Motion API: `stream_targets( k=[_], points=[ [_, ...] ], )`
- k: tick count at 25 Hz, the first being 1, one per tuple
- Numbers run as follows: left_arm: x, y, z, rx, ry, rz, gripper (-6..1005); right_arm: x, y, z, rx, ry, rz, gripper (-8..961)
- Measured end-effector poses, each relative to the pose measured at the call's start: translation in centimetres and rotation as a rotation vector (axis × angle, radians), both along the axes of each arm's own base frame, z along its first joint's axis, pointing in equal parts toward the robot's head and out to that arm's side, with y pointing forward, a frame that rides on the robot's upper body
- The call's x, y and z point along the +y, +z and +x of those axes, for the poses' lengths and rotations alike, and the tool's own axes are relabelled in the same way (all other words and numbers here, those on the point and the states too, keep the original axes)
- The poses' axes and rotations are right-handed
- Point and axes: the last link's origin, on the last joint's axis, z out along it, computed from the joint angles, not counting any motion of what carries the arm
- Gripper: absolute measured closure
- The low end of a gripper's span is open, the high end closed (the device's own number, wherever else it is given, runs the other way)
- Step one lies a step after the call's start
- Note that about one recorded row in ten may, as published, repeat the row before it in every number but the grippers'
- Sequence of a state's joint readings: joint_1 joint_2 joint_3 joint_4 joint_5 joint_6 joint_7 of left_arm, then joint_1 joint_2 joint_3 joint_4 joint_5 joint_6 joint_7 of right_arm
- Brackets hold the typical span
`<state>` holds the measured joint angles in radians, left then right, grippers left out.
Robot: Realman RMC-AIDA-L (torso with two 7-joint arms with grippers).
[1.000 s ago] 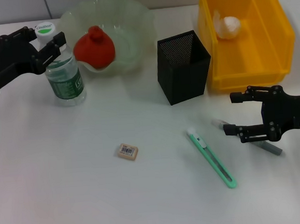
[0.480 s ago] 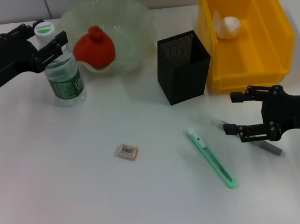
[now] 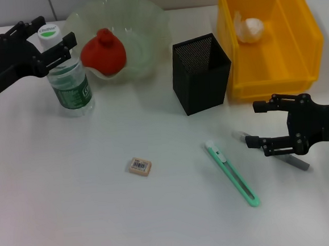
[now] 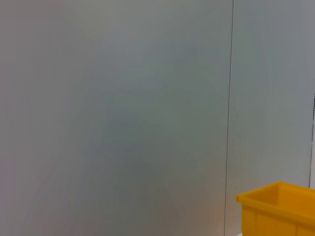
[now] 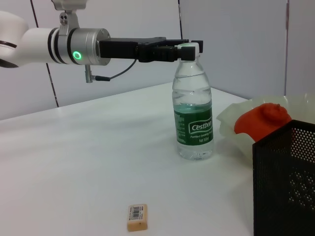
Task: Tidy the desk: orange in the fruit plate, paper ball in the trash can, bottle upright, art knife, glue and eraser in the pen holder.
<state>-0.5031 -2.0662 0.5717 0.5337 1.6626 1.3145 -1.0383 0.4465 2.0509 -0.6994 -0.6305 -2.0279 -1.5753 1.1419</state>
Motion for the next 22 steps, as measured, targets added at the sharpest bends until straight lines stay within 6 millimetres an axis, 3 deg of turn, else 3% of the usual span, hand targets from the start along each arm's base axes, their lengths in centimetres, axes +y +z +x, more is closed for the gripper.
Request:
stream_targets(
  k=[6, 13, 22],
  points=[
    [-0.3, 1.3, 1.2, -0.117, -0.054, 0.030, 207, 0.0, 0.1, 0.0, 0.005, -0.002, 0.004, 150],
    [-2.3, 3.9, 3.1, -0.303, -0.190, -0.045, 208, 0.0, 0.1, -0.1, 0.011, 0.004, 0.002, 152],
    [-5.5, 5.0, 2.4, -0.338, -0.255, -0.186, 209, 0.2, 0.4, -0.9, 0.055, 0.010, -0.007, 154]
  ],
)
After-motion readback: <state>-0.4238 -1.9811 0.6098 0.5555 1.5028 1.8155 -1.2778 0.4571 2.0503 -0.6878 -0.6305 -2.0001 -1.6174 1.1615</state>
